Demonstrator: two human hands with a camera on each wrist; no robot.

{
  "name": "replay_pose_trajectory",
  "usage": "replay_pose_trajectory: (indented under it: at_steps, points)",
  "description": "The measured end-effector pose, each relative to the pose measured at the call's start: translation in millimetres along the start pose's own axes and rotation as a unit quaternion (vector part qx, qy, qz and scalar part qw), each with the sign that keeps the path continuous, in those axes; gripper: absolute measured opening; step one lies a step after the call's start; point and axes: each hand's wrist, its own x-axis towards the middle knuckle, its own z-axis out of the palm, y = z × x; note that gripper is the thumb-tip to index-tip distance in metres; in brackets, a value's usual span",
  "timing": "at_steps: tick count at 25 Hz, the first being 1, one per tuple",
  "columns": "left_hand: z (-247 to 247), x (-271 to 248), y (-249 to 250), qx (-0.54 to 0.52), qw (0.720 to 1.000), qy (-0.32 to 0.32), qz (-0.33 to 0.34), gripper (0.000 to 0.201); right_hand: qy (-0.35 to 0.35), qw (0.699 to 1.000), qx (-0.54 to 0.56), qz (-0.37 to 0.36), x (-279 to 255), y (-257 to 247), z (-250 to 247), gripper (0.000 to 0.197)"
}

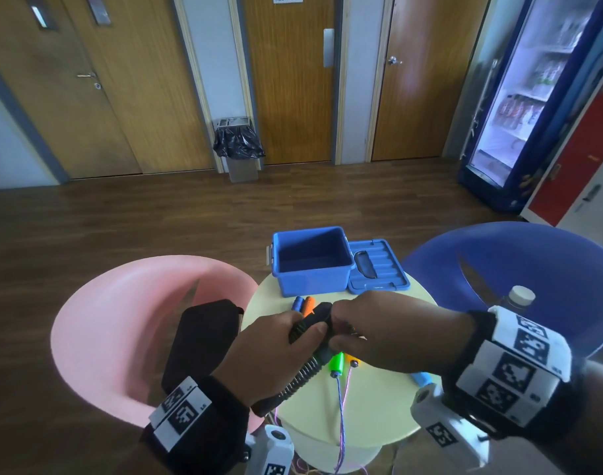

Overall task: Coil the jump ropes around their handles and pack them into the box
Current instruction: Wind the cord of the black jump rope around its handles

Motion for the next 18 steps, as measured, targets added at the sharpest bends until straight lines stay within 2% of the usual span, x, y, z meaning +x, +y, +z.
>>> replay_pose_trajectory:
  at_steps: [3, 7, 9, 11, 13, 16, 18]
  points:
    - [-5, 2, 5, -0.055, 0.998, -0.012, 0.011, 0.061, 0.031, 0.999, -0.014, 0.022, -2, 0, 5, 0.025]
    - [-9, -3, 9, -0.049, 0.998, -0.036, 0.031, 0.064, 0.065, 0.992, 0.081, 0.071, -10, 1, 0, 0.026]
    - [-10, -8, 11, -0.029, 0.998, -0.041, 0.042, 0.064, 0.054, 0.99, 0.099, 0.083, -12, 4, -5, 0.03]
    - [-13, -13, 14, -0.035, 0.997, -0.055, 0.051, 0.06, 0.014, 0.986, 0.145, 0.075, -10, 12, -10, 0.031]
    - [-18, -17, 17, -0.065, 0.993, -0.075, 0.069, 0.055, -0.04, 0.955, 0.29, 0.042, -7, 23, -11, 0.031]
    - [-25, -22, 21, -0.156, 0.976, -0.122, 0.092, 0.054, -0.11, 0.87, 0.478, -0.041, -2, 36, -6, 0.031]
    - [-28, -22, 19, -0.192, 0.966, -0.137, 0.108, 0.052, -0.134, 0.82, 0.549, -0.094, 2, 37, 0, 0.036]
